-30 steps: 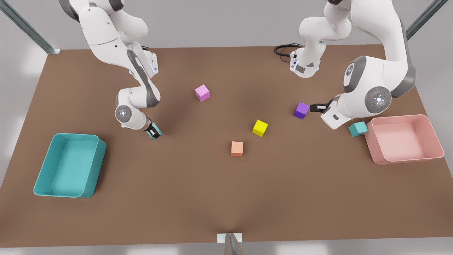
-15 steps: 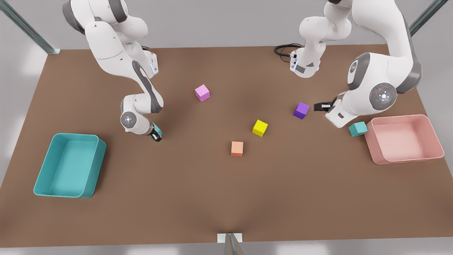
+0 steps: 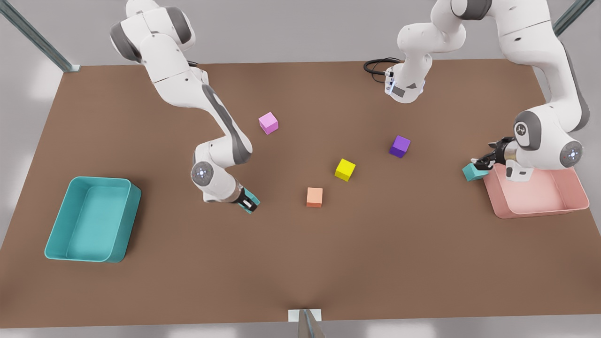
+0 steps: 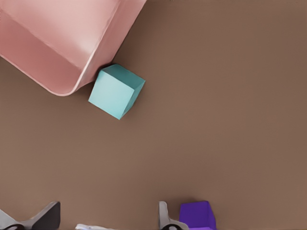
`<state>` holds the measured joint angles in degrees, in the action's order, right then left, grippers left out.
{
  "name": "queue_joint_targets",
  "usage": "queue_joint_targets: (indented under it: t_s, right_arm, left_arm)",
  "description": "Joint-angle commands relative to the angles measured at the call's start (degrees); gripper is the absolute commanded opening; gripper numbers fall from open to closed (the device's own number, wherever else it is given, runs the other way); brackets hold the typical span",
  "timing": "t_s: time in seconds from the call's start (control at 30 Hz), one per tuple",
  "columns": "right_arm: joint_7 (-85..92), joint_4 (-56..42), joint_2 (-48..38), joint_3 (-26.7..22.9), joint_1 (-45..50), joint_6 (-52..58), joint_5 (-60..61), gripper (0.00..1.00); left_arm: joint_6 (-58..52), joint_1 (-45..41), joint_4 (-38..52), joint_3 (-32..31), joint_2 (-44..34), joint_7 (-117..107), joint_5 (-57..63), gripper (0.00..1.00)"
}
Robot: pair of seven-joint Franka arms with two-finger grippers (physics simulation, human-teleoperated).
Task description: Stack the two blue cubes on top of each other
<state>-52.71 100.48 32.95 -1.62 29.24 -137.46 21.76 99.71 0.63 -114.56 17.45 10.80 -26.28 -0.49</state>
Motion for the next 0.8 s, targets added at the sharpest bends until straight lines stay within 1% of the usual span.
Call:
queue_joint_targets:
  t_s: [0.0,0.03,0.13,0.17,0.2,0.23,0.33,0.43,0.47,0.5,0.63,0.77]
  right_arm:
    - [-5.3,-7.3,5.3,-0.1,2.6,2.6,3.7,0.56]
    - [-7.8,-10.8,8.1,-0.1,4.1,2.5,4.4,0.56]
    - [-12.9,-14.2,10.5,-0.1,7.6,1.3,4.6,0.57]
    - [-15.0,-14.8,11.3,-0.1,8.9,-0.4,4.6,0.56]
    - [-16.8,-16.1,12.8,-0.1,10.1,-1.5,4.6,0.57]
    - [-18.4,-17.5,14.1,-0.1,11.2,-2.5,4.6,0.56]
    - [-21.4,-24.6,19.1,-0.1,12.5,-3.3,4.6,0.57]
    - [-20.9,-23.9,18.8,-0.1,12.2,-3.3,4.7,0.57]
    - [-20.9,-23.6,18.8,-0.1,12.0,-3.3,4.7,0.63]
    - [-21.4,-23.6,18.8,-0.1,11.9,-3.3,4.8,1.0]
    - [-21.3,-23.7,18.8,-0.3,12.0,-3.3,4.9,1.0]
    - [-21.3,-23.7,18.7,-0.3,11.9,-3.1,4.9,1.0]
  left_arm:
    - [25.8,0.1,-5.0,1.7,-0.7,-54.6,-0.1,1.0]
    - [27.0,0.1,-6.8,2.1,-1.2,-58.9,-0.2,1.0]
    - [28.7,0.7,-8.1,2.3,-1.2,-61.4,-0.4,1.0]
    - [29.6,0.6,-8.5,2.7,-1.1,-62.1,-4.0,1.0]
    - [34.9,0.7,-11.6,2.8,-1.1,-62.1,-4.1,1.0]
    - [37.2,0.7,-14.4,2.9,-1.2,-62.9,-4.3,1.0]
    - [37.3,1.3,-16.1,2.9,-1.1,-64.1,-4.3,1.0]
    - [40.2,1.5,-16.1,2.9,-0.7,-64.0,-4.3,1.0]
    - [40.2,1.9,-16.1,2.9,-0.7,-63.9,-4.3,1.0]
    - [40.2,2.4,-16.2,2.9,-0.2,-63.8,-4.3,1.0]
    - [39.8,2.7,-18.2,2.9,0.5,-63.6,-4.5,1.0]
    - [40.3,2.8,-18.1,2.9,1.0,-63.5,-4.6,1.0]
